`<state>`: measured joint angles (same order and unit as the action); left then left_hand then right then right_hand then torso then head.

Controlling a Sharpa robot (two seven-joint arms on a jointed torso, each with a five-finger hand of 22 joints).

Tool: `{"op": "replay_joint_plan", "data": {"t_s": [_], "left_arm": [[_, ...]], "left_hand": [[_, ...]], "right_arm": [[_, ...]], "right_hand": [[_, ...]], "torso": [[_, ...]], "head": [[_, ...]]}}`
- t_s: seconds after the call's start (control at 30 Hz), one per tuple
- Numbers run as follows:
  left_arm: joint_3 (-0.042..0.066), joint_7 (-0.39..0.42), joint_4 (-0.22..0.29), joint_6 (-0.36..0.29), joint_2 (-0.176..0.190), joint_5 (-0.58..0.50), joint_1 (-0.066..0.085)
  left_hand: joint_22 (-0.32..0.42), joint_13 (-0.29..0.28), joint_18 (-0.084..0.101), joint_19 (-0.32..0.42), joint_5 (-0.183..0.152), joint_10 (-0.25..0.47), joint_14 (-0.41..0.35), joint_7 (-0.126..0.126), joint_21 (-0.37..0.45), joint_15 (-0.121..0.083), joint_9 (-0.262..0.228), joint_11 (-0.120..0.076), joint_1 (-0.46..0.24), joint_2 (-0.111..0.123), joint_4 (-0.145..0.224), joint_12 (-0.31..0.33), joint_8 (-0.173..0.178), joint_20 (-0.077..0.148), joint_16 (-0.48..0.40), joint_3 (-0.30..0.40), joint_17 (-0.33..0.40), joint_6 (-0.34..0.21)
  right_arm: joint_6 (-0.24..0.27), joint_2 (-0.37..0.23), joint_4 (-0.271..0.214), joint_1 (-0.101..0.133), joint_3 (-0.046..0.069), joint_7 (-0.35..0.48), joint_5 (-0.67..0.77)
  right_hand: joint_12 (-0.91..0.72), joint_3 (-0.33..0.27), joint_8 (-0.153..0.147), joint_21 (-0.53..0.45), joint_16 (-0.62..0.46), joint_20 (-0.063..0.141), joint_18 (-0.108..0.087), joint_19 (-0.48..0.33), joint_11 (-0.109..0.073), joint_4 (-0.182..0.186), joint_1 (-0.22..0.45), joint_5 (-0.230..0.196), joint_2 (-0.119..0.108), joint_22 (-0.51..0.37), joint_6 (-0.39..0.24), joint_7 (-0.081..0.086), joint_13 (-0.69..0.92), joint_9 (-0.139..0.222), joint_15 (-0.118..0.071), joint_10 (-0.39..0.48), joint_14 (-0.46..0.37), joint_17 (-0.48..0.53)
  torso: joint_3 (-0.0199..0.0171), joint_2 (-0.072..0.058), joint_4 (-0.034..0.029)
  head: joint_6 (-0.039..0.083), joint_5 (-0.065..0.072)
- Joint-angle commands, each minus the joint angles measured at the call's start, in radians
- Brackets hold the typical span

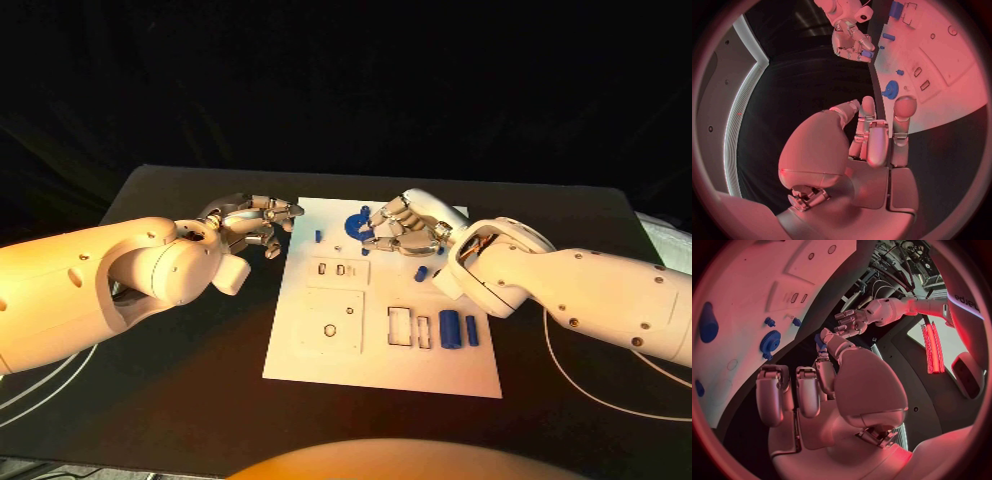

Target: Assemble the parts on the task board

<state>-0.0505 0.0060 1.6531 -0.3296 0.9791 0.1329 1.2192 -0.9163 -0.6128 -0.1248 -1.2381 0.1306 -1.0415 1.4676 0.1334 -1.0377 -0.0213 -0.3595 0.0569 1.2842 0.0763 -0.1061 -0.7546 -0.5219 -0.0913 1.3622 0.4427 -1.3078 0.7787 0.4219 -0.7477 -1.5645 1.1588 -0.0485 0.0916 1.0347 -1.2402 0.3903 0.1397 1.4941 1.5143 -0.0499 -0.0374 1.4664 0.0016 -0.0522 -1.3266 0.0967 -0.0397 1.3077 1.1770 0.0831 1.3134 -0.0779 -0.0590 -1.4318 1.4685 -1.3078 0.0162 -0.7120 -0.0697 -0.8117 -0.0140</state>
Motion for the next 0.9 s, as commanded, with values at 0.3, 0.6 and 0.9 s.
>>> {"op": "replay_joint_plan", "data": {"t_s": [0.3, 0.6, 0.9], "left_arm": [[0.000, 0.016, -0.001, -0.002, -0.004, -0.003, 0.000], [0.000, -0.014, 0.008, -0.004, -0.009, 0.085, -0.001], [-0.001, -0.087, 0.020, -0.022, -0.027, 0.198, -0.018]], "left_hand": [[0.000, 0.003, -0.018, -0.006, 0.002, 0.006, -0.002, 0.007, 0.005, 0.006, 0.002, -0.002, 0.008, -0.002, 0.007, 0.000, 0.001, 0.000, -0.001, 0.000, -0.031, 0.003], [-0.004, 0.013, -0.017, -0.015, -0.002, -0.005, 0.002, -0.002, 0.003, 0.004, 0.003, -0.007, -0.018, 0.018, -0.003, -0.010, -0.019, 0.001, 0.006, -0.038, -0.036, 0.030], [-0.167, 0.028, 0.016, -0.117, -0.016, -0.076, 0.061, -0.048, -0.137, -0.029, -0.005, -0.045, -0.080, 0.054, -0.051, -0.047, -0.093, 0.032, 0.113, -0.226, -0.147, 0.110]], "right_arm": [[-0.171, 0.039, -0.051, 0.048, 0.002, -0.350, 0.672], [-0.198, 0.075, -0.070, 0.058, 0.000, -0.429, 0.799], [-0.167, 0.087, -0.090, 0.058, -0.001, -0.438, 0.812]], "right_hand": [[0.002, -0.014, 0.010, 0.008, 0.006, 0.006, 0.006, 0.032, -0.003, -0.010, -0.001, -0.039, 0.010, 0.133, 0.010, -0.005, 0.032, -0.029, -0.007, 0.000, 0.085, -0.183], [-0.004, -0.017, 0.011, 0.011, 0.006, 0.006, 0.008, 0.036, -0.003, -0.009, 0.004, -0.043, 0.010, 0.139, 0.011, -0.007, 0.036, -0.029, -0.008, -0.004, 0.085, -0.182], [-0.014, -0.018, 0.012, 0.013, 0.006, 0.006, 0.009, 0.038, -0.004, -0.008, 0.005, -0.042, 0.010, 0.143, 0.013, -0.008, 0.043, -0.030, -0.008, -0.008, 0.085, -0.183]], "torso": [[0.0007, 0.000, 0.0001], [0.0000, -0.001, -0.0013], [-0.0001, 0.000, 0.0005]], "head": [[0.003, 0.002], [0.005, -0.001], [0.006, -0.005]]}}
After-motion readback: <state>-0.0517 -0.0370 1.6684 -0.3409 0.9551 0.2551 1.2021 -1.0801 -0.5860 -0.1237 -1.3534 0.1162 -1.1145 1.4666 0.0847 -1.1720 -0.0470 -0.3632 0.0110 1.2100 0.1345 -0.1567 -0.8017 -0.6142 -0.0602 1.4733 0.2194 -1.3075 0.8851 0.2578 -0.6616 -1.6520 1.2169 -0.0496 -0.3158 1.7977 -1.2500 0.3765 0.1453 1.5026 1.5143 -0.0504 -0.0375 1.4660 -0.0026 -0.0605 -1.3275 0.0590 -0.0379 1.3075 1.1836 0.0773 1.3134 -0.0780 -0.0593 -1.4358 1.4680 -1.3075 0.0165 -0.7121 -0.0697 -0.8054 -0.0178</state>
